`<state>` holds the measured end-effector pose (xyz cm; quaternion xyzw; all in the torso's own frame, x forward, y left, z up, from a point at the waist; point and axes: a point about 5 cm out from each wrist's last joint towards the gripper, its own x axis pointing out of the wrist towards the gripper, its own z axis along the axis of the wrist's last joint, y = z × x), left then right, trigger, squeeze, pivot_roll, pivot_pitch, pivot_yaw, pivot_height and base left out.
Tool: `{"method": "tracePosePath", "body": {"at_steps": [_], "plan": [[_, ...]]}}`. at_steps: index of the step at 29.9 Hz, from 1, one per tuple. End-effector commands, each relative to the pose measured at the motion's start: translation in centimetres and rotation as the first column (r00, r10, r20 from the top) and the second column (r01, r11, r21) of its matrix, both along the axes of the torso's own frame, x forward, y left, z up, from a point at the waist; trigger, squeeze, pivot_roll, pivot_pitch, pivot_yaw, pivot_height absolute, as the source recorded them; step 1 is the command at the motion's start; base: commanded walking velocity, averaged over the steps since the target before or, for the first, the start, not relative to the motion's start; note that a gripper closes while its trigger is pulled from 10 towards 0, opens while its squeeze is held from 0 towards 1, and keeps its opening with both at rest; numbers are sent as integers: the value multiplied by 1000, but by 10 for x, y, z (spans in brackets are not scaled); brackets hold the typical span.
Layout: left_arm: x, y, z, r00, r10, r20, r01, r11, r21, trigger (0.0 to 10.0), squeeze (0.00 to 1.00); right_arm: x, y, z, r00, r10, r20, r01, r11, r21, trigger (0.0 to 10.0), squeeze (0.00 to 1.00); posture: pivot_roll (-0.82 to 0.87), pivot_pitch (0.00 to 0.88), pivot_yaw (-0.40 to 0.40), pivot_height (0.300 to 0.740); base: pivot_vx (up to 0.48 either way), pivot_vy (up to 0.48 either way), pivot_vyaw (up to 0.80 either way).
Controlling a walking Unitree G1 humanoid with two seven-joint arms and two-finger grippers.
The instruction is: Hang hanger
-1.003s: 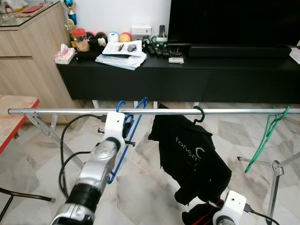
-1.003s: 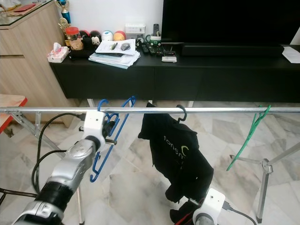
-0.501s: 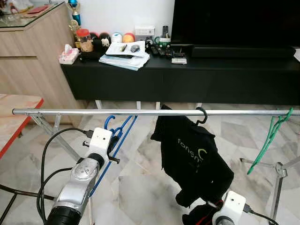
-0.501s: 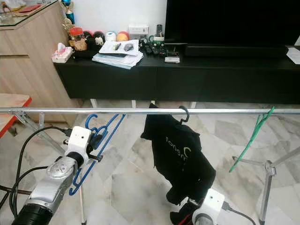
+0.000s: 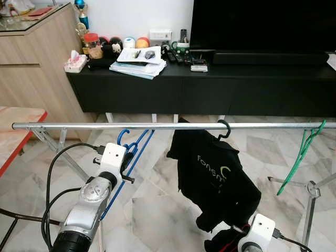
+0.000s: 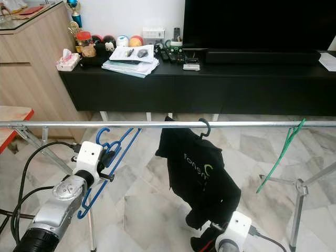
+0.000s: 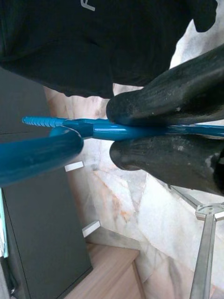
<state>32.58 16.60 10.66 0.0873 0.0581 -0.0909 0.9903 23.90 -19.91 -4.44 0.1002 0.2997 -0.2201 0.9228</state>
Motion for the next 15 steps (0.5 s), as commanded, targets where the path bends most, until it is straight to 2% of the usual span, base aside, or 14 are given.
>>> {"method": "tracePosePath", "body": {"at_steps": [1,7,9,10,15], "plan": [[2,1,6,1000,-6,30,5,1000,21,10000,0,-3,1,-3,1000,7,-17,-7,1000,-3,10000,0,-45,46,48,740,0,0,0],[-2,4,3,1000,-7,30,6,1000,29,10000,0,-4,1,-3,1000,8,-17,-8,1000,-2,10000,0,-45,45,49,740,0,0,0],[-15,25,-17,995,57,76,-60,998,34,10000,0,-1,-2,0,1000,11,-9,-11,1000,-13,10000,0,-50,75,31,740,0,0,0],[-19,29,-20,993,65,97,-68,997,35,10000,0,0,-2,0,1000,10,-7,-10,1000,-16,10000,0,-50,75,31,740,0,0,0],[-25,27,-24,995,31,98,-36,998,54,10000,0,0,-3,0,1000,5,-7,-5,1000,-17,10000,0,-45,76,33,740,0,0,0]]}}
